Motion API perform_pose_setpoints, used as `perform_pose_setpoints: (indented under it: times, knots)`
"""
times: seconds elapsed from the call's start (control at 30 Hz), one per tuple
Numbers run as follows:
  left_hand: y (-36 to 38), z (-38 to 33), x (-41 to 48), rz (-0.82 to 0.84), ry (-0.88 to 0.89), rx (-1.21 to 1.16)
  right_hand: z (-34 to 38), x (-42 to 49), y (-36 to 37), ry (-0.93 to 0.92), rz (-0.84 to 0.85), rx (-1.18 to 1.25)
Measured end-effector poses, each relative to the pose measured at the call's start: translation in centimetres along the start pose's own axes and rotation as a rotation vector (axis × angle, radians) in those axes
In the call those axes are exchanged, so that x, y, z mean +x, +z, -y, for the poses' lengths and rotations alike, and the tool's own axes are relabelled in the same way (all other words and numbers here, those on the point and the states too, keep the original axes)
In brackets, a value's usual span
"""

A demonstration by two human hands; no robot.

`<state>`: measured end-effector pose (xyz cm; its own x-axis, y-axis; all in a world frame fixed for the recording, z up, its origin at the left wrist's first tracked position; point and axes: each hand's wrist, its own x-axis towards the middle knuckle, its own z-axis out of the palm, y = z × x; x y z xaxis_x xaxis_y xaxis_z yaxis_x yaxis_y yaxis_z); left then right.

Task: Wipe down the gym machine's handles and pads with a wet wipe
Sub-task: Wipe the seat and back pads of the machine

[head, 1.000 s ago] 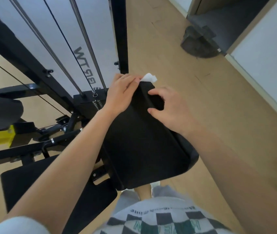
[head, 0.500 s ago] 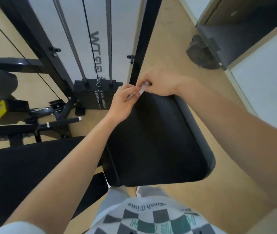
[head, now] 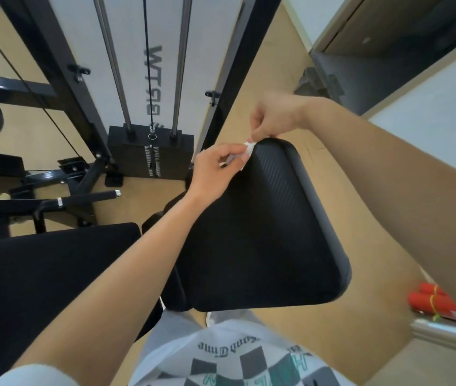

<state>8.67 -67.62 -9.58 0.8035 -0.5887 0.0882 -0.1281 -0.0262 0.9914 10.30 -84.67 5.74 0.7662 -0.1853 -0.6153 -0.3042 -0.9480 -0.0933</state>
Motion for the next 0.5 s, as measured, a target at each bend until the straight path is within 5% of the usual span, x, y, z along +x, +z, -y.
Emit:
perform_pose_setpoints:
  times: [0.5]
  knots:
    - [-2.9, 6.0, -2.5, -0.011, -0.143, 0.168, 4.7, 4.6, 4.6, -0.089, 0.201, -0.244]
